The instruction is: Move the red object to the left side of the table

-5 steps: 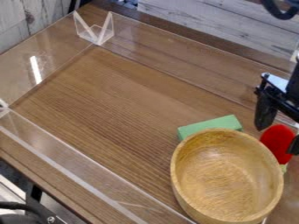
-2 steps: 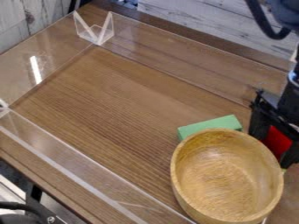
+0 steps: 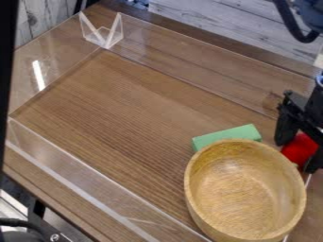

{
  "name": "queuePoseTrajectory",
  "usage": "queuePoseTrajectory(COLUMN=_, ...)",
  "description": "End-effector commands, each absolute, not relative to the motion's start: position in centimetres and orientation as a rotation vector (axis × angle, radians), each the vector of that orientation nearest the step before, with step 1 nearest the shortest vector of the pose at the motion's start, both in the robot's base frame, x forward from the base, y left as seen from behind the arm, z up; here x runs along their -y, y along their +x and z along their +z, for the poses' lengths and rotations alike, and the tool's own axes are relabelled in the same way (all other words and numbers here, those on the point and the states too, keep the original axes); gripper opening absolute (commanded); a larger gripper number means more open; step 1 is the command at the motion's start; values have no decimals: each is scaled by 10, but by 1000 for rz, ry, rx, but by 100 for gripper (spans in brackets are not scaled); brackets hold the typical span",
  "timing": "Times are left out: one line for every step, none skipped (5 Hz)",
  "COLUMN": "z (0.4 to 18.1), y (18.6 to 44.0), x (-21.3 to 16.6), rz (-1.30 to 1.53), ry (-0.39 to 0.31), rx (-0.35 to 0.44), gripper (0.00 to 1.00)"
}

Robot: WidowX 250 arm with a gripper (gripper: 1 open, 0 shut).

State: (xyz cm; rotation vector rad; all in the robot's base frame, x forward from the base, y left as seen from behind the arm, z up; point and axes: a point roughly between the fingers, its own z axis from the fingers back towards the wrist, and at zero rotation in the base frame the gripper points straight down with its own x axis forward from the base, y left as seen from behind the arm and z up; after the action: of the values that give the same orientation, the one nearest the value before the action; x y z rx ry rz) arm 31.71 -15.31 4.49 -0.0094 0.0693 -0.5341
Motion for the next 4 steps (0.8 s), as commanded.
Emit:
queuePoseTrajectory(z=67, y=331, x=153, rz=-638, ry=-20, rx=-3, gripper=100)
queuePoseTrajectory(z=67, y=318, x=155, rz=-726, ry=-24, rx=-8, gripper=100)
queuePoseTrajectory(z=68, y=306, x=158, rz=-815, ry=-26, rx=-10, gripper=100)
queuePoseTrajectory(z=69, y=314, x=158, rz=-842, ry=-20, rx=-2, gripper=100)
